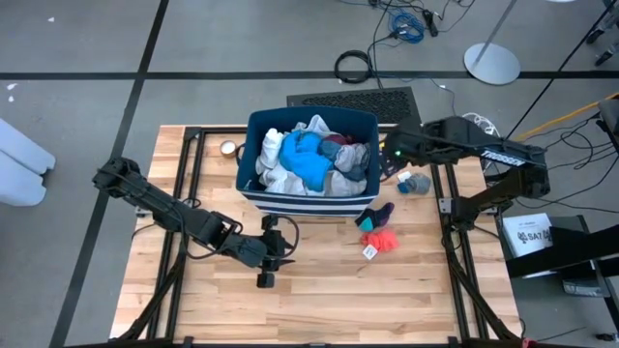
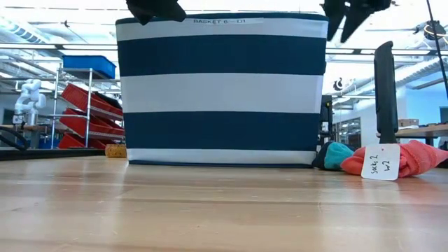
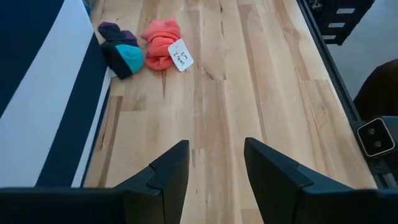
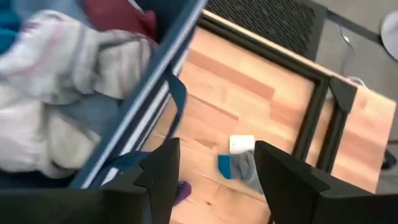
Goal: Sort clothes
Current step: Put the gray and blue socks into the white and blue laundry organizer
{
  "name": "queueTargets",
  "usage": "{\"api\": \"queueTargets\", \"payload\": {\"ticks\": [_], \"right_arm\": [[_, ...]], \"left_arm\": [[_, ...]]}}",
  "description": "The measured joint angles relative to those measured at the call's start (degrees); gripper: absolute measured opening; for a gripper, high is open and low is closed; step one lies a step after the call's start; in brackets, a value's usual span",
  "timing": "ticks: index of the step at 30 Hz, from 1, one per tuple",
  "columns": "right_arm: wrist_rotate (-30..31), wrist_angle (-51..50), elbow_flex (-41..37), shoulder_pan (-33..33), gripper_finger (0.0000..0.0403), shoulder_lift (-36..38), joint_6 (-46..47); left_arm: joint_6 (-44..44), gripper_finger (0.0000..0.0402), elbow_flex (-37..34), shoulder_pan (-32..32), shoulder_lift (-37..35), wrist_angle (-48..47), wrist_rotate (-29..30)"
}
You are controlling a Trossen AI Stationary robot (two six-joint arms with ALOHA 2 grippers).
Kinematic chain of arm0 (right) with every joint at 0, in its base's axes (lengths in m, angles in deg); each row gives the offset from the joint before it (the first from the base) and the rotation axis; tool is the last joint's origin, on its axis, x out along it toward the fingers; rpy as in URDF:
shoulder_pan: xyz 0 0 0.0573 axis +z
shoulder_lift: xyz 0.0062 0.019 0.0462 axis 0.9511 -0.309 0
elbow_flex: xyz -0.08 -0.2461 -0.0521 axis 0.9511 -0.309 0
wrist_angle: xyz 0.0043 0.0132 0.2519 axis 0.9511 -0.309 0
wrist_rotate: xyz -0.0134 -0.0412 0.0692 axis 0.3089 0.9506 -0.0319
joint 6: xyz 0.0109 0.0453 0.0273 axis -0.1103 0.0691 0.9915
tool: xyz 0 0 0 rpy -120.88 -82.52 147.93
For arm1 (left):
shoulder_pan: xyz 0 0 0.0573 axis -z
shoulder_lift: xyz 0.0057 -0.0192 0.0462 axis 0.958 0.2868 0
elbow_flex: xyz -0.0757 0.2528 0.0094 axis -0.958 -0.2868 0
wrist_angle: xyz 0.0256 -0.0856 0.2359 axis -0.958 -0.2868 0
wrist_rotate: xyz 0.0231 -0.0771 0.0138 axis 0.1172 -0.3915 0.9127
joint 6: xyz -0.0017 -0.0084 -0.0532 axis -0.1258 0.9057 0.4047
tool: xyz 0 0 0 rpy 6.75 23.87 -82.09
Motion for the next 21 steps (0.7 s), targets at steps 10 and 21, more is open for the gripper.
{"api": "queueTargets", "payload": {"ticks": [10, 21], "right_arm": [[-3.5, 0.5, -12.6, -13.1, 0.0193, 4.9, 3.9], [-17.2, 20.6, -35.8, -22.9, 0.0193, 6.4, -4.8]], "left_arm": [[0.4, 0.0164, 0.0, 0.0, 0.0, 0.0, -0.1], [0.1, 0.0164, 0.0, 0.0, 0.0, 0.0, -0.1]]}}
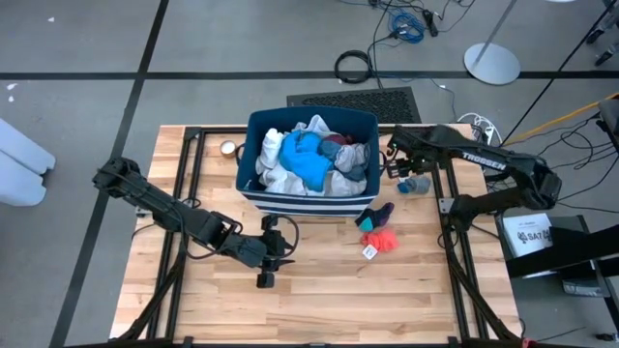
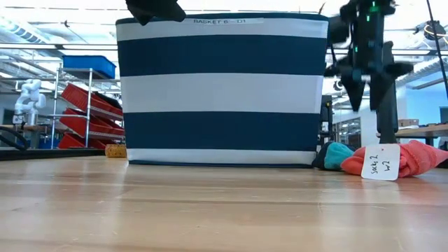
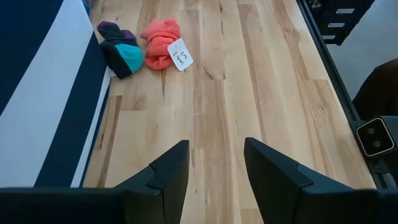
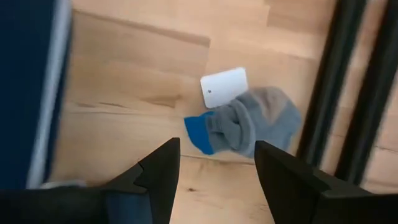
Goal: Sort clothes
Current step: Put the gray and blue socks into the white and blue laundry organizer
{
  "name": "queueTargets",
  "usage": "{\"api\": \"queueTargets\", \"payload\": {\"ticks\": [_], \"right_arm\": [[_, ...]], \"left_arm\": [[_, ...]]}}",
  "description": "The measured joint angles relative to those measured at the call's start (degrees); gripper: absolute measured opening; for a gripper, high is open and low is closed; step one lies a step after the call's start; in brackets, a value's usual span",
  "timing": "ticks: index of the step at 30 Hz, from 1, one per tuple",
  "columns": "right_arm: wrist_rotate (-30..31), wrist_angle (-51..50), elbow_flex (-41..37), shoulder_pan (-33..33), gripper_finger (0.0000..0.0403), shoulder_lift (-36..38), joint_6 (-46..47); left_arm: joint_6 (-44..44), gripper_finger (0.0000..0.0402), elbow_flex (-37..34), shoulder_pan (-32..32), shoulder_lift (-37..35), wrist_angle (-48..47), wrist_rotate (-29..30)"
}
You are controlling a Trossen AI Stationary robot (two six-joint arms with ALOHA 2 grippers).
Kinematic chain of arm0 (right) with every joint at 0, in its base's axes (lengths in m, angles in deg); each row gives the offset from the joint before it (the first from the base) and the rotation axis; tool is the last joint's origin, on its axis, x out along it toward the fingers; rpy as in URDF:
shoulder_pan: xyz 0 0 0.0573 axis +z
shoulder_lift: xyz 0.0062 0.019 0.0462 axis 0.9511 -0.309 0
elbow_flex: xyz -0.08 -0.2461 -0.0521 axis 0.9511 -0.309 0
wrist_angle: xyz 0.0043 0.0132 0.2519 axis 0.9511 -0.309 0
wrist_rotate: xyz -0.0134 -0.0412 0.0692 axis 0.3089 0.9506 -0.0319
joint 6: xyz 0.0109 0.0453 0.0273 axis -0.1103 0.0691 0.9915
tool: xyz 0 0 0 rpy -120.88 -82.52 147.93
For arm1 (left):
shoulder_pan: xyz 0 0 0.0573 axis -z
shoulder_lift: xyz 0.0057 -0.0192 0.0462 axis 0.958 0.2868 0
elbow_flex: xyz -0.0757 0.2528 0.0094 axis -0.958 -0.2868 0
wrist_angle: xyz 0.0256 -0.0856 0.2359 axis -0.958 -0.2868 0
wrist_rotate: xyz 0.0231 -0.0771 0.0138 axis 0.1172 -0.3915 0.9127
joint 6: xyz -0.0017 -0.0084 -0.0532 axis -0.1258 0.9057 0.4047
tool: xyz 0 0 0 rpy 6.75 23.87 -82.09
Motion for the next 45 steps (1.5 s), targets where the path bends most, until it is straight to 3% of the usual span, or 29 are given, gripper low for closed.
{"api": "queueTargets", "payload": {"ticks": [7, 21, 29, 33, 40, 45], "right_arm": [[-0.8, 3.7, -9.1, -2.8, 0.0193, 0.0, -0.3], [-1.6, 11.6, -14.9, -4.3, 0.0193, 0.0, -1.3], [-4.1, 17.7, -23.0, -6.4, 0.019, -0.1, -1.1], [-4.8, 21.7, -26.5, -6.5, 0.0153, 0.2, -1.9], [-5.1, 21.7, -26.5, -6.4, 0.0022, 0.3, -4.9], [-6.0, 20.4, -23.0, -5.9, 0.0017, 1.2, -5.7]], "left_arm": [[-0.1, 0.0164, 0.0, 0.0, 0.0, 0.0, 0.0], [0.0, 0.0164, 0.0, 0.0, 0.0, 0.0, -0.1], [0.0, 0.0164, 0.0, 0.0, 0.0, 0.0, -0.2], [0.0, 0.0164, 0.0, 0.0, 0.0, 0.0, -0.2], [0.0, 0.0164, 0.0, 0.0, 0.0, 0.0, -0.2], [0.0, 0.0164, 0.0, 0.0, 0.0, 0.0, -0.2]]}}
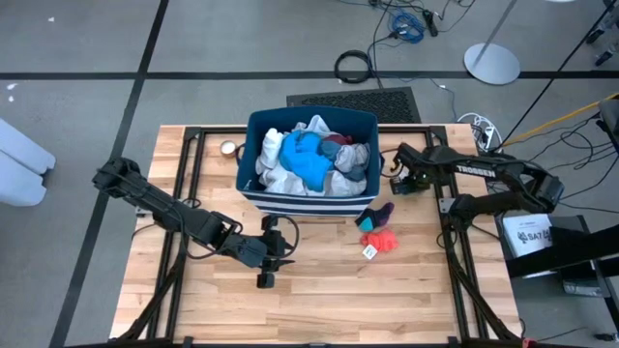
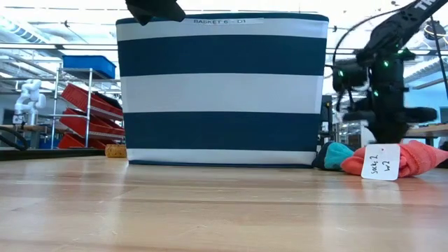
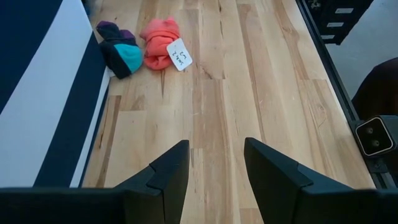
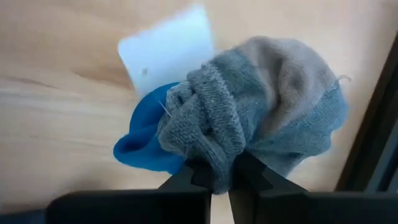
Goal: Sort clothes
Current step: Put the gray and blue socks into the white and blue laundry organizer
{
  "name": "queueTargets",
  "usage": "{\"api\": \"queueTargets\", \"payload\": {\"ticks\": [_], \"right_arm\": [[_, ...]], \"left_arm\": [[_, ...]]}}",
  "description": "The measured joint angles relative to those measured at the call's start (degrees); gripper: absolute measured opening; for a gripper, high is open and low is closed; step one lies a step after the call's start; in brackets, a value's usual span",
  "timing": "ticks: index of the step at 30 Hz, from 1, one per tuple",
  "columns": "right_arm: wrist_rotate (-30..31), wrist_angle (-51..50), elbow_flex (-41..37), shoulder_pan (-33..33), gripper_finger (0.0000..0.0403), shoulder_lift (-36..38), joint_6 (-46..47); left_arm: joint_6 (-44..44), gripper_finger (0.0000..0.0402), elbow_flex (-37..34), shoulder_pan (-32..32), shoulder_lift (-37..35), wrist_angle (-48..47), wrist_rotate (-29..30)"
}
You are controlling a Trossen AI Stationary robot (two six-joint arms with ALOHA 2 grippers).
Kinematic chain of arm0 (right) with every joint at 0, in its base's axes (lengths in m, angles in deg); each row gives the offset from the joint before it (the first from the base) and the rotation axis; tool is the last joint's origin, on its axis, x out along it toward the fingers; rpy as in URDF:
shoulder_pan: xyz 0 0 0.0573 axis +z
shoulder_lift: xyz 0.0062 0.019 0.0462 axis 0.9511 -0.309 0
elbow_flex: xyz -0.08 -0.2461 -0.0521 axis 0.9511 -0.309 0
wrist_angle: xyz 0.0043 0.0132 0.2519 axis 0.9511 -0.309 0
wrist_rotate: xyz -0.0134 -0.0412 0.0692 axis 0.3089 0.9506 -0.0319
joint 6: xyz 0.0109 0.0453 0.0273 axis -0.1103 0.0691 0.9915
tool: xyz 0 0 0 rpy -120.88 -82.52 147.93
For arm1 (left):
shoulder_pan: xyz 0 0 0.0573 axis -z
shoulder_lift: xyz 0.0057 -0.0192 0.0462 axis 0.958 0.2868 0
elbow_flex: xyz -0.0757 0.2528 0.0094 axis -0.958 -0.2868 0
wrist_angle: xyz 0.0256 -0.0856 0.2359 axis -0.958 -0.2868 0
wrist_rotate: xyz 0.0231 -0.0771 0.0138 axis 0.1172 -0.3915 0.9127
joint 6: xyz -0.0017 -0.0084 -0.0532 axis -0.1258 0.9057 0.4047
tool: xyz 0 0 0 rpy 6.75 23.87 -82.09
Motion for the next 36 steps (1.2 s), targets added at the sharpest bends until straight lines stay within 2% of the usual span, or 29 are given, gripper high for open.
{"api": "queueTargets", "payload": {"ticks": [6, 12, 17, 22, 27, 31, 36], "right_arm": [[1.0, -1.8, 7.1, 0.0, 0.0006, 2.5, -1.1], [5.5, -4.7, 15.5, 0.6, 0.0004, 5.8, -1.6], [6.9, -4.1, 23.3, 4.0, 0.0003, 9.2, -2.0], [7.1, 3.9, 30.1, 11.4, 0.0003, 12.0, -2.6], [7.6, 17.3, 32.9, 21.1, 0.0002, 11.8, -4.2], [9.9, 26.6, 32.9, 27.9, 0.0002, 8.3, -5.7], [9.9, 31.0, 32.9, 29.3, 0.001, 0.7, -6.4]], "left_arm": [[0.0, 0.0164, 0.0, 0.0, 0.0, 0.0, 0.0], [0.0, 0.0164, 0.0, 0.0, 0.0, -0.8, -0.2], [-0.1, 0.0164, 0.0, 0.0, 0.0, -2.8, -0.2], [-0.1, 0.0164, 0.0, 0.0, 0.0, -4.1, -0.2], [0.0, 0.0164, 0.0, 0.0, 0.0, -3.4, -0.2], [0.0, 0.0164, 0.0, 0.0, 0.0, -3.4, -0.2], [0.3, 0.0164, 0.0, 0.0, 0.0, -3.4, -0.2]]}}
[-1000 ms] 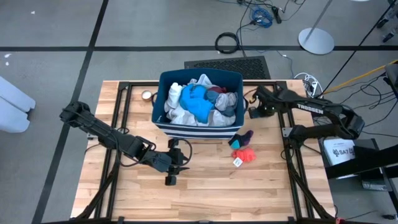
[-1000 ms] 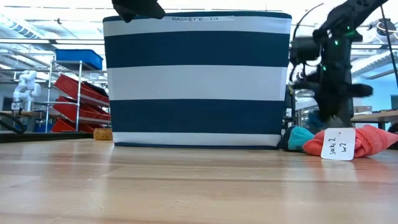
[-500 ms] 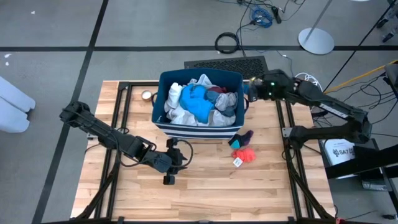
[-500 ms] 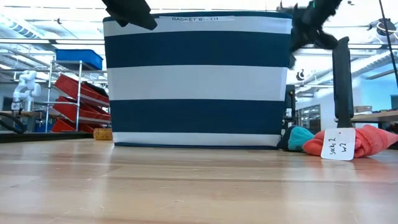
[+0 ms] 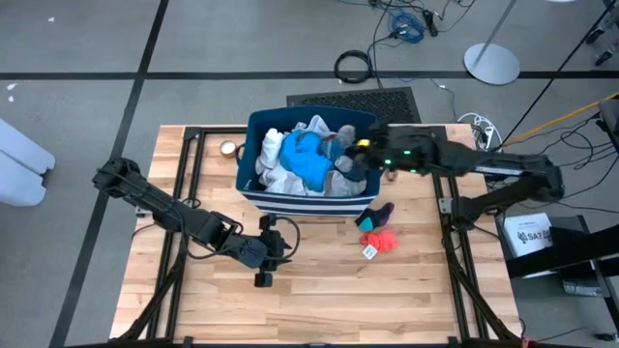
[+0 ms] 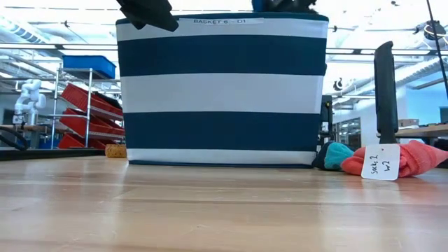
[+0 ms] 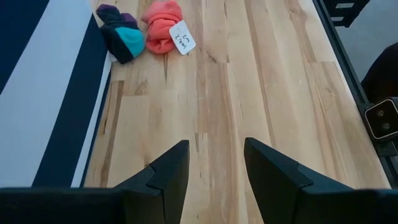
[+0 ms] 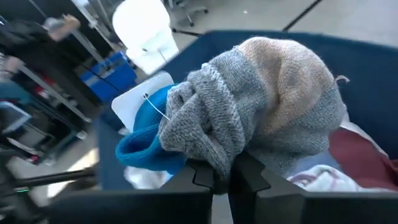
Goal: Sort clothes
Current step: Put the gray and blue socks into the white and blue laundry organizer
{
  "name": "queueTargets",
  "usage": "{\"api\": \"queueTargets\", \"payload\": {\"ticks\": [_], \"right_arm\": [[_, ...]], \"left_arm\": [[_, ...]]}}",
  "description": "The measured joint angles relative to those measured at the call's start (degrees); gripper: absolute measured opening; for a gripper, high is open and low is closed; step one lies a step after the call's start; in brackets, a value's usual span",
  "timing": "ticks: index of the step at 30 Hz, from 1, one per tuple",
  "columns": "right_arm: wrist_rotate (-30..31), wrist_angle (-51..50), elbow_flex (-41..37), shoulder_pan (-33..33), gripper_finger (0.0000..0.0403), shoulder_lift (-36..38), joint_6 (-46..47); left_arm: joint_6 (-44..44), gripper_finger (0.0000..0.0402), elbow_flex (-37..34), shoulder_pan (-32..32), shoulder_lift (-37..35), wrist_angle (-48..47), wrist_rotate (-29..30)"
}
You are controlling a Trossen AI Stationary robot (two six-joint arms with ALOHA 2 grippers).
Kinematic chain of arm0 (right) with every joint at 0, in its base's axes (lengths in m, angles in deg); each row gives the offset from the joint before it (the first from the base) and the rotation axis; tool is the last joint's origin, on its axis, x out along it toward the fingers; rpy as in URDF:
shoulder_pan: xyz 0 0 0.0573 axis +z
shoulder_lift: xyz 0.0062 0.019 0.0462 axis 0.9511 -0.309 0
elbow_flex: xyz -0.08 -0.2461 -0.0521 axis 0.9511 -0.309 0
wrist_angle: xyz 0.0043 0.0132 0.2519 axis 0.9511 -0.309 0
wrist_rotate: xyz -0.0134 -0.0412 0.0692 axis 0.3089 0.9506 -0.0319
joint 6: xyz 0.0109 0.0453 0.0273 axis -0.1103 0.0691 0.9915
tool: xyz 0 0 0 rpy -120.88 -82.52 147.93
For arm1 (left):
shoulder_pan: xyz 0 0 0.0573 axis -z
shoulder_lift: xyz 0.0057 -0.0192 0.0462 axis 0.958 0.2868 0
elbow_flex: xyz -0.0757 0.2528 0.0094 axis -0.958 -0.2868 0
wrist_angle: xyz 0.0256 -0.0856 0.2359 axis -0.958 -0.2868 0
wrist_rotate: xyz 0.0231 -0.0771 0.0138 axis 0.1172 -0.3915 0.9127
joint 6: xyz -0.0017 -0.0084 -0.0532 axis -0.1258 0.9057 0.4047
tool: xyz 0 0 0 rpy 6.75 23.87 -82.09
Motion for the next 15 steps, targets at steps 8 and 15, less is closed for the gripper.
{"api": "queueTargets", "payload": {"ticks": [8, 15], "right_arm": [[-4.3, 0.7, 4.7, -3.8, 0.009, -10.2, -5.0], [-4.9, -8.3, 15.7, -4.4, 0.0171, -16.6, -8.8]], "left_arm": [[-0.1, 0.0164, 0.0, 0.0, 0.0, 0.0, 0.0], [-0.4, 0.0164, 0.0, 0.0, 0.0, -0.3, 0.0]]}}
